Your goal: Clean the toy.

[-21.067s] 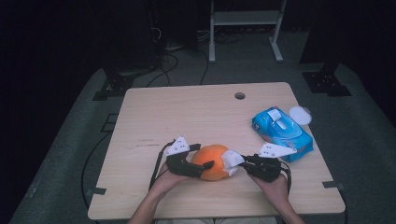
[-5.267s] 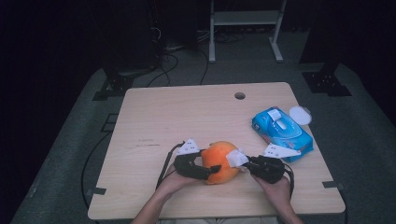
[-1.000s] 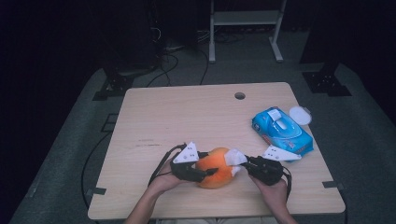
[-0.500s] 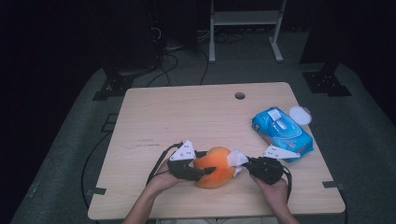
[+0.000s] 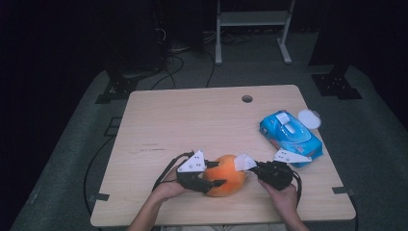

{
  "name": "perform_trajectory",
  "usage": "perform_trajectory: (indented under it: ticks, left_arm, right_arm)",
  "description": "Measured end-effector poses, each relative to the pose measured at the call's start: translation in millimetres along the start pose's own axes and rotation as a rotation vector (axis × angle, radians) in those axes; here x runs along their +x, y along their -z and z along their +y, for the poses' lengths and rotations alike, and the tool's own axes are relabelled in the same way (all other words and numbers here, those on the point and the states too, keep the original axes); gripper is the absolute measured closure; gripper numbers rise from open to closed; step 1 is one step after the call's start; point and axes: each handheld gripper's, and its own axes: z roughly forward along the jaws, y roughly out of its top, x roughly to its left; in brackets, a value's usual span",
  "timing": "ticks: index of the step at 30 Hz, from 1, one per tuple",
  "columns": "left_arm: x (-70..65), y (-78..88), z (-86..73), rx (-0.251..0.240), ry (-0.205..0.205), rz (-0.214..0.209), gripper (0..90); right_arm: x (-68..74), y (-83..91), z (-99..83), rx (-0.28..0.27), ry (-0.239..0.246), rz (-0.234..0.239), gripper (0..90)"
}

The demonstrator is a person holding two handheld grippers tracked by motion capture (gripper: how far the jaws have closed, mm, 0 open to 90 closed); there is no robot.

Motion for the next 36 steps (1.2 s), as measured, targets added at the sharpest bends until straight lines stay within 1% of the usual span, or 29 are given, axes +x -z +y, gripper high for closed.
perform_trajectory:
  ticks: [2,3,4,5,6,7,8,10,11,12,13,14,15,16,17,18,20,23,25,27,28,29,30,31,32,33,34,35,36]
  left_arm:
    - [-1.6,0.0,-0.1,-0.003,-0.014,-0.003,42.0]
    - [-1.9,0.1,0.6,-0.002,-0.015,0.001,41.3]
    - [-1.3,0.1,1.6,-0.007,-0.005,0.013,38.7]
    - [-0.2,-0.3,2.4,-0.018,0.016,0.025,33.0]
    - [2.3,-0.6,4.2,-0.017,0.063,0.047,26.3]
    - [4.0,-1.8,4.8,-0.005,0.088,0.063,19.1]
    - [4.8,-2.9,4.1,0.005,0.098,0.068,16.4]
    - [5.7,-5.0,1.6,0.022,0.122,0.053,17.7]
    - [5.0,-5.4,0.4,0.015,0.123,0.042,24.2]
    - [3.3,-5.5,0.6,0.012,0.098,0.045,30.7]
    - [-0.3,-6.6,2.2,0.011,0.049,0.053,37.2]
    - [-4.1,-8.3,4.5,0.011,0.009,0.051,41.1]
    - [-8.3,-10.2,7.0,0.011,-0.038,0.052,43.4]
    - [-12.0,-12.2,9.2,0.019,-0.069,0.055,44.6]
    - [-13.5,-13.3,10.5,0.027,-0.085,0.056,44.6]
    - [-14.2,-13.7,11.0,0.033,-0.090,0.054,44.5]
    - [-11.9,-12.1,8.4,0.032,-0.081,0.035,44.5]
    - [-8.3,-7.8,3.5,0.020,-0.051,0.015,44.0]
    - [-5.0,-6.1,1.3,0.009,-0.029,0.004,41.9]
    - [-2.8,-7.1,0.8,0.001,0.000,-0.002,34.5]
    - [-2.1,-8.0,1.0,-0.002,0.018,0.004,28.4]
    - [-1.3,-8.5,1.1,0.000,0.025,0.014,24.1]
    - [-0.8,-9.4,1.2,-0.002,0.040,0.020,22.2]
    - [-2.6,-9.1,1.6,-0.007,0.010,0.022,26.5]
    - [-6.3,-9.2,3.3,-0.007,-0.047,0.050,35.8]
    - [-8.9,-9.1,5.5,0.000,-0.084,0.072,41.2]
    - [-13.0,-9.8,9.5,-0.006,-0.126,0.102,44.9]
    - [-15.4,-10.7,11.5,-0.009,-0.148,0.118,46.8]
    - [-18.8,-13.2,13.5,-0.003,-0.187,0.142,47.6]
  right_arm:
    - [8.4,0.3,4.8,-0.033,0.030,0.036,80.9]
    - [10.3,-0.7,5.1,-0.025,0.045,0.036,80.9]
    - [10.2,-1.5,3.6,-0.020,0.052,0.033,81.1]
    - [8.6,-1.8,1.2,-0.020,0.036,0.033,81.1]
    - [7.5,-2.1,-0.8,-0.020,0.025,0.029,81.1]
    - [7.4,-2.2,-3.7,-0.024,0.023,0.030,81.2]
    - [8.6,-2.1,-5.3,-0.027,0.030,0.038,81.2]
    - [12.1,-1.9,-3.5,-0.022,0.035,0.046,81.1]
    - [12.7,-1.6,-1.4,-0.019,0.041,0.049,81.1]
    - [13.2,-0.2,1.5,-0.022,0.049,0.048,81.1]
    - [13.0,1.6,4.1,-0.036,0.043,0.061,81.1]
    - [14.0,3.9,7.1,-0.063,0.030,0.079,81.1]
    - [16.4,5.3,9.7,-0.074,0.044,0.083,81.1]
    - [19.2,5.7,11.9,-0.072,0.068,0.078,81.2]
    - [20.5,5.4,12.5,-0.064,0.089,0.071,81.2]
    - [20.0,5.2,11.8,-0.057,0.090,0.066,81.2]
    - [12.3,4.2,6.7,-0.047,0.044,0.053,81.2]
    - [-1.8,3.6,-1.2,-0.009,-0.013,-0.001,81.4]
    - [-6.7,2.9,-4.8,0.010,-0.042,-0.003,81.4]
    - [-5.6,2.0,-3.2,0.011,-0.030,-0.007,81.4]
    - [-3.0,2.0,-0.6,0.009,-0.020,-0.004,81.4]
    - [-1.3,2.4,1.4,0.001,-0.010,0.005,81.4]
    - [-0.1,3.2,2.7,-0.009,-0.008,0.019,81.4]
    - [2.2,4.3,5.0,-0.025,-0.002,0.033,81.4]
    - [4.2,5.3,7.4,-0.030,0.009,0.033,81.3]
    - [5.5,6.8,9.6,-0.038,0.016,0.032,81.4]
    - [5.9,8.4,11.1,-0.047,0.018,0.031,81.3]
    - [6.2,11.1,13.0,-0.064,0.018,0.030,81.3]
    - [6.5,12.4,14.0,-0.069,0.019,0.029,81.3]
